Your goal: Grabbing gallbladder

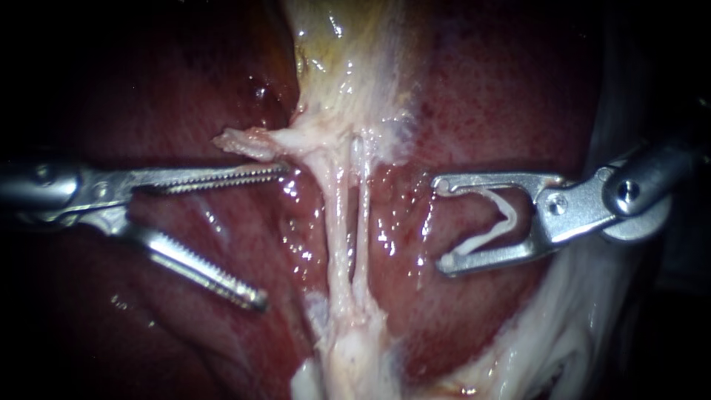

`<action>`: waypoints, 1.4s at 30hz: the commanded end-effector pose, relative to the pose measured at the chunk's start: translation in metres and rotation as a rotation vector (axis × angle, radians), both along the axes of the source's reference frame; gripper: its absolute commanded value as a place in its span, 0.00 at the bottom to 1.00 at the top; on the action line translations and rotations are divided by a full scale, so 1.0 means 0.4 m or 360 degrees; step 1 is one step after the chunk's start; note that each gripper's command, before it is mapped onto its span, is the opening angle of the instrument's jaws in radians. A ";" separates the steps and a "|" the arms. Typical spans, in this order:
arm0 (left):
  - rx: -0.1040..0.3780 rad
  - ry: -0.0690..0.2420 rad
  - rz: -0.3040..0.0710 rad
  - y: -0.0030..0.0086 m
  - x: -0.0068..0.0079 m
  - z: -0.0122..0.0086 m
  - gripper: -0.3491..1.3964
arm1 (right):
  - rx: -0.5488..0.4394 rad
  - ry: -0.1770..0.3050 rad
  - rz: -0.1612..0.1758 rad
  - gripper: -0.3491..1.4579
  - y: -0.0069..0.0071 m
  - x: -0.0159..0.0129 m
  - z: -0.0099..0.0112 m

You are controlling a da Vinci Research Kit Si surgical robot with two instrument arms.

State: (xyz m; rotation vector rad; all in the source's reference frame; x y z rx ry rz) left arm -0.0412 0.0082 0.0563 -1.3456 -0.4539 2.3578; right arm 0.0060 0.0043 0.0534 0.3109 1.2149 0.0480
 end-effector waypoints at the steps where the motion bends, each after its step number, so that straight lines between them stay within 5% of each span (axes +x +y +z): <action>1: -0.0002 0.0002 -0.0004 0.0004 0.0003 -0.0003 0.92 | 0.0000 0.0001 0.0000 0.47 -0.0001 -0.0001 0.0001; 3: -0.0010 0.0015 -0.0023 0.0019 0.0014 -0.0010 0.92 | 0.0000 0.0001 0.0000 0.47 -0.0001 -0.0001 0.0001; 9: -0.0029 0.0066 -0.0101 0.0138 0.0078 -0.0024 0.91 | 0.0000 0.0001 0.0000 0.47 -0.0001 -0.0003 0.0001; 14: -0.0049 0.0099 -0.0107 0.0198 0.0102 0.0052 0.88 | 0.0000 0.0001 -0.0001 0.47 -0.0001 -0.0003 0.0001; 19: -0.0066 0.0159 -0.0076 0.0206 0.0097 0.0136 0.80 | 0.0000 0.0001 -0.0001 0.47 -0.0001 -0.0003 0.0001; 21: -0.0035 0.0186 -0.0063 0.0203 0.0092 0.0161 0.69 | 0.0000 0.0001 -0.0001 0.47 -0.0001 -0.0003 0.0001; 27: 0.0080 0.0286 -0.0066 0.0201 0.0091 0.0166 0.17 | 0.0000 0.0001 -0.0001 0.47 -0.0001 -0.0003 0.0001; 31: 0.0129 0.0294 -0.0086 0.0209 0.0097 0.0139 0.18 | 0.0000 0.0001 -0.0001 0.47 -0.0001 -0.0003 0.0001; 33: 0.0158 0.0303 -0.0098 0.0214 0.0099 0.0126 0.00 | 0.0000 0.0001 0.0000 0.47 -0.0001 -0.0003 0.0002; 42: 0.0216 0.0350 -0.0146 0.0219 0.0120 0.0048 0.00 | 0.0000 0.0001 -0.0001 0.47 -0.0002 -0.0004 0.0002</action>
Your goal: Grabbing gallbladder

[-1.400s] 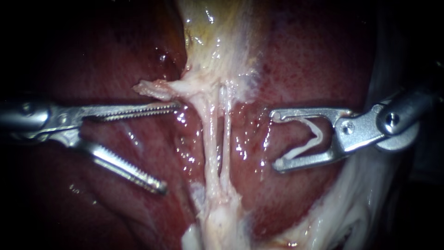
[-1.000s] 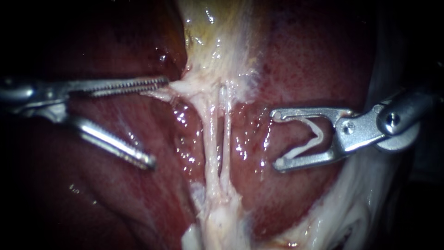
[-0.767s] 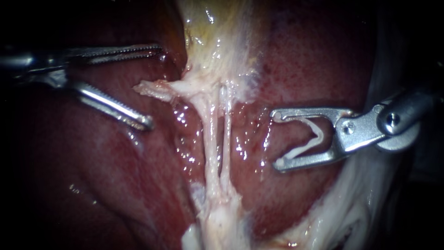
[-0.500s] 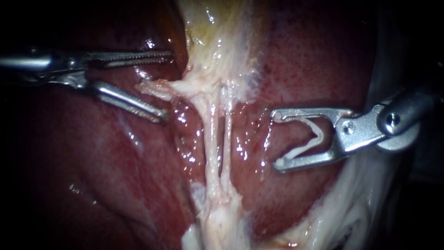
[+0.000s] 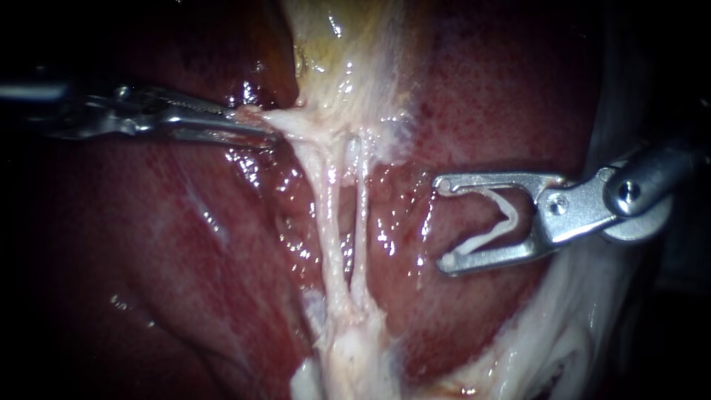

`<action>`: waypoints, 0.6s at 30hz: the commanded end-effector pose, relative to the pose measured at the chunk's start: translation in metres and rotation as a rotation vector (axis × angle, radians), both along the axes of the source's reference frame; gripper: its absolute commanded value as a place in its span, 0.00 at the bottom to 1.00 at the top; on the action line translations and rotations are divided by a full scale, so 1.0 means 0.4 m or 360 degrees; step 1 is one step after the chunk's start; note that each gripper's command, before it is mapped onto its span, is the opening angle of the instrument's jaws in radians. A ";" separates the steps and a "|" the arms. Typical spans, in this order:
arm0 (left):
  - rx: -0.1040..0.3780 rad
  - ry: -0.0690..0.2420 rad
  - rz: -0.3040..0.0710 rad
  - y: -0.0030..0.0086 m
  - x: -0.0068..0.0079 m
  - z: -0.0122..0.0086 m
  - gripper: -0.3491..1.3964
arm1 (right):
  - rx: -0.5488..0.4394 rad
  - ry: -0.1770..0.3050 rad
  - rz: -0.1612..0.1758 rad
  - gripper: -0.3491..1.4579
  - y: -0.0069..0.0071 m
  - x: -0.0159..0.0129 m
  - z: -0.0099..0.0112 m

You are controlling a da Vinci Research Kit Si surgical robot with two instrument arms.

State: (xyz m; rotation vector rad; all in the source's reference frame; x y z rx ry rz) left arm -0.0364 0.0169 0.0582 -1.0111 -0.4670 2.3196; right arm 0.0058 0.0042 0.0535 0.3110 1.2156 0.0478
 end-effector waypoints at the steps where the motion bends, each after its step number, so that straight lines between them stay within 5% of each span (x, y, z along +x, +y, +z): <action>1: 0.0000 0.0002 -0.0005 0.0010 0.0006 -0.0017 0.00 | 0.0000 0.0000 -0.0001 0.47 0.0000 -0.0002 0.0000; 9: 0.0019 0.0013 -0.0080 0.0097 0.0083 -0.0154 0.00 | 0.0000 0.0000 -0.0001 0.47 0.0000 -0.0002 0.0000; 18: 0.0020 0.0047 -0.0130 0.0096 0.0094 -0.0146 0.00 | 0.0000 0.0000 0.0000 0.47 0.0000 -0.0001 0.0000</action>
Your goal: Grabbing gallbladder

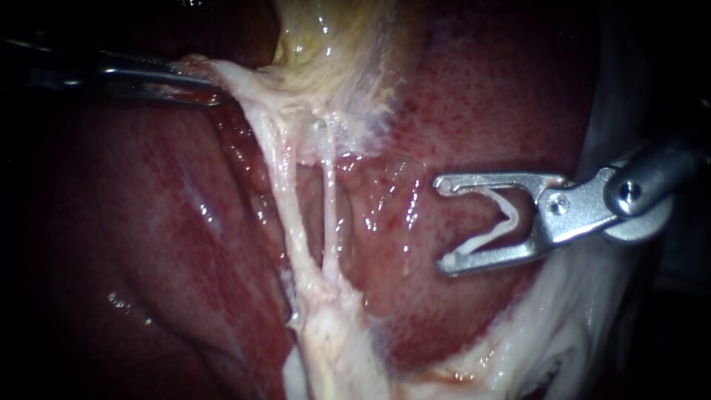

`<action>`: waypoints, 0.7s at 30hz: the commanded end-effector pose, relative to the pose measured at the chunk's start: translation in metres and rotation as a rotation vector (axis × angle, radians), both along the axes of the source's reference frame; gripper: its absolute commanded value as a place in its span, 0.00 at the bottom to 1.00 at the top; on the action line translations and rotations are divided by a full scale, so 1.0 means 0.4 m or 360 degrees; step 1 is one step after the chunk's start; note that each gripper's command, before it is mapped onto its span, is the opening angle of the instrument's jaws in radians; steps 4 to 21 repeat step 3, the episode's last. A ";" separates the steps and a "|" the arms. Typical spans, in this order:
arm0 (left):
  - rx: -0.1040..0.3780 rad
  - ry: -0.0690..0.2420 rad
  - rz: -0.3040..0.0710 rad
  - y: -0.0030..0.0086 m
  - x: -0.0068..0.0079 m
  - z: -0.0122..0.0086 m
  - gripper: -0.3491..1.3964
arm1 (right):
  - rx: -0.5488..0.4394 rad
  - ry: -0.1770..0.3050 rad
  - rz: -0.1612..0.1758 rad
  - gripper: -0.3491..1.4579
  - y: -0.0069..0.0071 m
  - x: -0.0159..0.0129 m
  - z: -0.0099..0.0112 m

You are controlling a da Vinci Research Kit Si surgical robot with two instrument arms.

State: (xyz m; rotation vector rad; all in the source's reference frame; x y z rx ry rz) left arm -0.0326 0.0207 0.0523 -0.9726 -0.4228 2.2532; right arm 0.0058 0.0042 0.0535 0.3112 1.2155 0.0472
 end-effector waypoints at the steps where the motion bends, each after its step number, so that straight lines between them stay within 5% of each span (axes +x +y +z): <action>1: -0.0001 0.0004 -0.0003 0.0000 -0.0001 0.0002 0.00 | 0.0000 0.0000 0.0001 0.47 0.0000 0.0001 0.0000; 21: -0.0003 0.0006 -0.0006 -0.0001 -0.0004 0.0006 0.00 | 0.0000 0.0000 0.0000 0.47 0.0000 0.0001 0.0000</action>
